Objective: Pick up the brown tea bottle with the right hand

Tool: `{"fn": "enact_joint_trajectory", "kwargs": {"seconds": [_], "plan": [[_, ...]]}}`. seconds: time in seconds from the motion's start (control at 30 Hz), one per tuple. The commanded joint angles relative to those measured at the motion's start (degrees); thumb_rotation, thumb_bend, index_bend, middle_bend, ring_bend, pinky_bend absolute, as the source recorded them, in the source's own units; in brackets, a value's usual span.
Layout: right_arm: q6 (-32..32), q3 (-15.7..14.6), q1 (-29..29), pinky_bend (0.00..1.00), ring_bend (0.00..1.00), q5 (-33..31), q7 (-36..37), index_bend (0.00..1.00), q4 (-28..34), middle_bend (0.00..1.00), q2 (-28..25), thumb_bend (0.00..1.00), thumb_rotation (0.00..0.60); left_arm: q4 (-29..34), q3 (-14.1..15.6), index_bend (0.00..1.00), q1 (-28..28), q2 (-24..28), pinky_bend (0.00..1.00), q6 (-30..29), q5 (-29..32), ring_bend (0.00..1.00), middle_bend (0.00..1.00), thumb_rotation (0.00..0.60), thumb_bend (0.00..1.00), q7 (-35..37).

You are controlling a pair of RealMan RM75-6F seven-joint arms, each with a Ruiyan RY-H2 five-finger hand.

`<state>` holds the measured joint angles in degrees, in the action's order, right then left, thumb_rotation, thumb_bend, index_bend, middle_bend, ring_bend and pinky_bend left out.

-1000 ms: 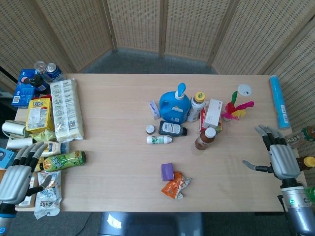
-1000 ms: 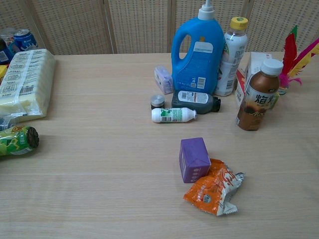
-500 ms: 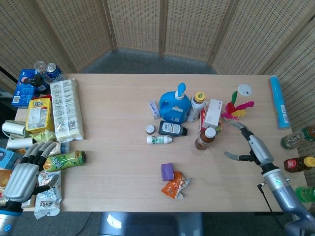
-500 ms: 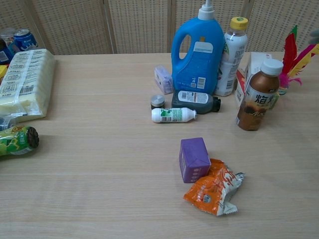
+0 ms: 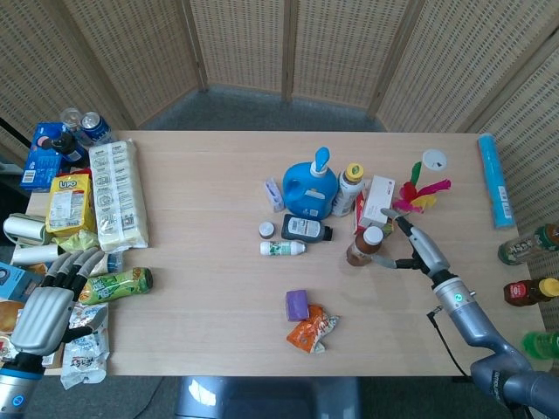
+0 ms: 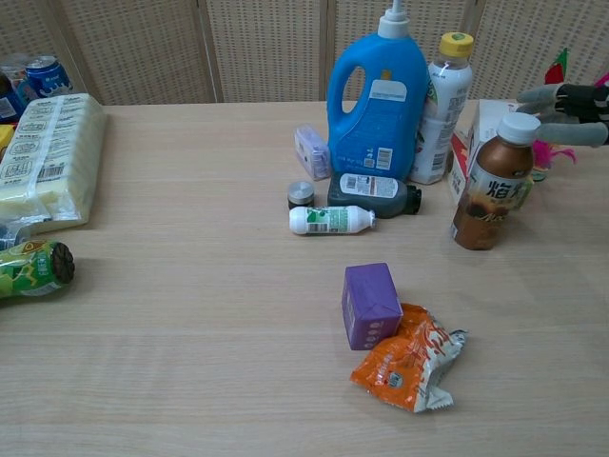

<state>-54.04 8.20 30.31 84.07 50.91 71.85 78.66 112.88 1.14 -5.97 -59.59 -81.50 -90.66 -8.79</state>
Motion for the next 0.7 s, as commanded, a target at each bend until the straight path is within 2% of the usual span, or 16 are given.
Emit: {"fn": "enact_joint_trajectory", "kwargs": {"seconds": [0.03,0.27,0.7], "plan": [[0.32,-0.31,0.5,0.0,0.0,-0.01,1.14,0.0,-1.3,0.0,1.1,0.12,0.377,0.11,-0.01,0.0,-0.02,0.0,0.0,0.01,0.11,0.0,0.0,0.6,0.38,-0.19],[-0.58,-1.55,-0.2,0.0,0.0,-0.04,1.95,0.0,-1.81,0.0,2.11,0.12,0.38,0.18,-0.15,0.0,-0.38,-0.13,0.0,0.48,0.52,0.0,0.0,0.6,0.37,-0.46],[-2.9,-3.19,-2.93,0.0,0.0,-1.28,-0.04,0.0,1.35,0.0,2.19,0.12,0.379,-0.63,-0.35,0.0,-0.91,-0.66,0.0,0.8,0.76,0.0,0.0,0.6,0.37,0.44]]}}
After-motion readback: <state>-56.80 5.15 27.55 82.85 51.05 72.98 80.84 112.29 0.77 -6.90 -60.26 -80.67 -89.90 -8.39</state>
